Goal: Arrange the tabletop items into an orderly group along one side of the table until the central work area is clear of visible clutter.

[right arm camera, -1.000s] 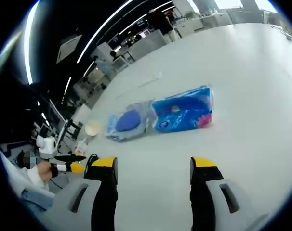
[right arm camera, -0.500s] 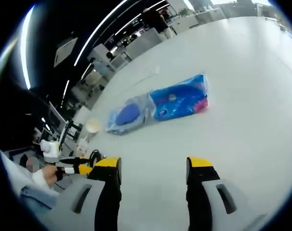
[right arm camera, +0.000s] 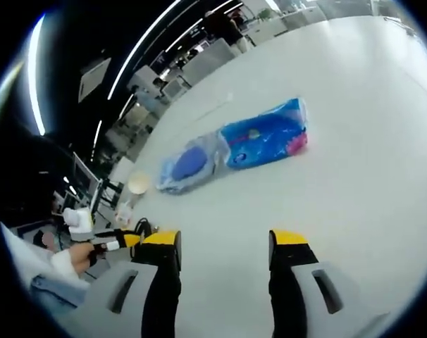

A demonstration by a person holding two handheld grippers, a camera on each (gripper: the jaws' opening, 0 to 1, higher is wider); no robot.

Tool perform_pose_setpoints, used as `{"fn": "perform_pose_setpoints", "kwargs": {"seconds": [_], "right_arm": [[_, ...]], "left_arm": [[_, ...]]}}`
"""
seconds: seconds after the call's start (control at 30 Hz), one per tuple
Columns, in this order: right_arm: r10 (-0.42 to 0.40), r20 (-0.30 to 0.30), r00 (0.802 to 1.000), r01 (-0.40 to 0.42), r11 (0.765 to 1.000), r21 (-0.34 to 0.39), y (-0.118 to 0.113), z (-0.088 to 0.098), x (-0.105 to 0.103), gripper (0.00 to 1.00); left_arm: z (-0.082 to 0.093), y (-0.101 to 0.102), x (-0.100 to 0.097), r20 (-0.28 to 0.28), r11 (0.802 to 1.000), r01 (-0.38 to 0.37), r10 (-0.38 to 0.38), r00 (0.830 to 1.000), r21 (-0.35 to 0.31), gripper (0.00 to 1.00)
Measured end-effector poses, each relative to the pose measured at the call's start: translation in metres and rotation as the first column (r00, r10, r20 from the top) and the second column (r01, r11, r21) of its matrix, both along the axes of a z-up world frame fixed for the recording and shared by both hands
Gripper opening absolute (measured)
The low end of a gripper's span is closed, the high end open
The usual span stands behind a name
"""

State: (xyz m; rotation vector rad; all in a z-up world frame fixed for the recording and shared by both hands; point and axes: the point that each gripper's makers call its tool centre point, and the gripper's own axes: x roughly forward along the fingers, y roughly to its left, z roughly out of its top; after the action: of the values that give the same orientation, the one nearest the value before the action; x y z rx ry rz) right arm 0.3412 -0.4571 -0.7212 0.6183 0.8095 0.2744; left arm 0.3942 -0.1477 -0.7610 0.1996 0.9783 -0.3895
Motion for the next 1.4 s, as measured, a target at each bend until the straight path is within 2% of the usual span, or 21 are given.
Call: {"fn": "perform_pose_setpoints", "kwargs": {"seconds": [0.13,0.2,0.23,0.27,0.43,0.47,0.53,0.63,1.03,1.4], "right_arm": [[0.011,-0.013,1.000,-0.011,1.000,0.006,0.005,-0.004,-0.004,0.46],[0.017,-0.022,1.000,-0.017,1.000,0.006,0.007,-0.007,-0.005,0.46],[0.019,-0.024,1.000,-0.019,1.000,0.006,0.007,-0.007,-0.005,0.46],[0.021,-0.026,0.999,-0.021,1.000,0.006,0.008,-0.007,-0.006,0.46],[0.019,-0.026,0.999,-0.019,1.000,0.006,0.007,-0.007,-0.004,0.44],[0.016,-0.027,0.999,-0.016,1.000,0.006,0.006,-0.007,-0.004,0.44],[0.010,-0.027,1.000,-0.010,1.000,0.008,0.005,-0.007,-0.003,0.44],[0.002,-0.026,1.000,-0.002,1.000,0.011,0.003,-0.006,-0.003,0.44],[-0.012,-0.030,0.999,0.012,1.000,0.019,0.001,-0.005,-0.004,0.44],[-0.014,-0.028,1.000,0.015,1.000,0.027,0.002,-0.005,-0.005,0.44]], "left_arm": [[0.000,0.000,0.002,0.035,1.000,-0.018,0.018,0.999,-0.008,0.19],[-0.001,0.001,0.002,0.047,0.999,-0.025,0.026,0.999,-0.020,0.08],[-0.002,0.004,0.002,0.043,0.996,-0.080,0.081,0.996,-0.029,0.06],[-0.001,0.003,0.003,0.030,0.995,-0.085,0.087,0.996,-0.053,0.05],[-0.002,0.002,0.004,-0.011,0.991,-0.101,0.101,0.995,-0.084,0.03],[-0.001,-0.002,0.004,-0.022,0.983,-0.130,0.128,0.992,-0.128,0.02],[0.001,-0.003,0.003,-0.050,0.971,-0.170,0.164,0.985,-0.170,0.01],[0.001,-0.003,0.002,-0.044,0.975,-0.158,0.153,0.987,-0.158,0.01],[0.019,-0.019,-0.001,-0.035,0.957,-0.160,0.156,0.987,-0.241,0.01],[0.041,-0.025,0.004,-0.029,0.918,-0.191,0.193,0.981,-0.348,0.01]]}}
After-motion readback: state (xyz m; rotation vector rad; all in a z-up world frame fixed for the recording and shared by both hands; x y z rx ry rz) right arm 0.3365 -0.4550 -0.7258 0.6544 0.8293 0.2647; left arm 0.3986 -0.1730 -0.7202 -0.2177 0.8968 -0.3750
